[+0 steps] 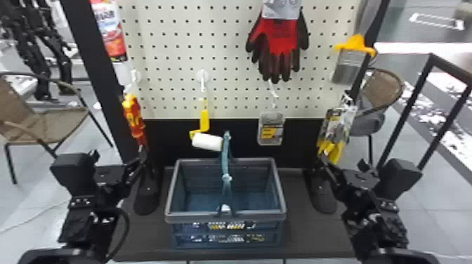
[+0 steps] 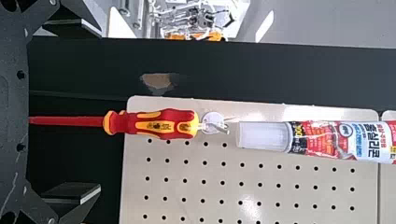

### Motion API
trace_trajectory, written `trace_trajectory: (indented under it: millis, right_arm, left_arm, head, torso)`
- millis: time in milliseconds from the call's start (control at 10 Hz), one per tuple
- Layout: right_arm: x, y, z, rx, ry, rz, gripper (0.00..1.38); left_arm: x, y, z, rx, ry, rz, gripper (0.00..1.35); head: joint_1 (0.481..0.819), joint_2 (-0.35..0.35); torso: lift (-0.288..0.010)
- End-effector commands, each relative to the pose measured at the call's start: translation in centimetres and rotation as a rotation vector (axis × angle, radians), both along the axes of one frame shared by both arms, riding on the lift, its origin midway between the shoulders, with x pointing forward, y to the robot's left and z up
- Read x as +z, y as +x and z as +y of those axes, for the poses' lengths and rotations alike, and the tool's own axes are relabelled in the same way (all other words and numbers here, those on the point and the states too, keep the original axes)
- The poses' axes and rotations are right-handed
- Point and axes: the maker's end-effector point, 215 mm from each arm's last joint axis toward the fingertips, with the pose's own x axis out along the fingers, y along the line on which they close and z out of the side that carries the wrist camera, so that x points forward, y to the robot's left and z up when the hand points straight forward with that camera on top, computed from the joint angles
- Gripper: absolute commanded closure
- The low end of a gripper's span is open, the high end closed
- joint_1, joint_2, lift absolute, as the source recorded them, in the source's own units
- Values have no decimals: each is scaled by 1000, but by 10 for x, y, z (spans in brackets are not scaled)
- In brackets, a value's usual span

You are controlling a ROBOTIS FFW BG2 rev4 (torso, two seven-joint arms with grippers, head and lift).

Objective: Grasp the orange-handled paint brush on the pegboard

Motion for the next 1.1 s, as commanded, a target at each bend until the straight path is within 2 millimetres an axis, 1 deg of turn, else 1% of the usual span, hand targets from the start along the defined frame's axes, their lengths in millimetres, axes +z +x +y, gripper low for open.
trace_trajectory:
  millis: [0, 300, 400, 600, 900, 1000]
  right_arm:
    - [0, 0, 0, 0, 1, 0, 150]
    - [-1, 0, 0, 0, 1, 1, 150]
    - [0, 0, 0, 0, 1, 0, 150]
    - [-1, 0, 0, 0, 1, 1, 150]
    - [2, 0, 2, 8, 15, 19, 150]
    - [10, 3, 6, 30, 7, 43, 150]
  left_arm:
    - [-2, 0, 1, 0, -11, 5, 147]
    - [-22, -1, 1, -5, -145, 53, 147]
    - [-25, -2, 2, -1, -175, 58, 147]
    - [-10, -2, 4, 17, -47, 27, 147]
    - [-10, -2, 5, 20, -36, 30, 147]
    - [-9, -2, 5, 19, -39, 28, 147]
  head:
    - [549, 0]
    - [549, 0]
    - [549, 0]
    - [549, 0]
    - [549, 0]
    - [549, 0]
  torso:
    - [-100]
    - [-100]
    - [-100]
    - [-100]
    - [-100]
    - [-100]
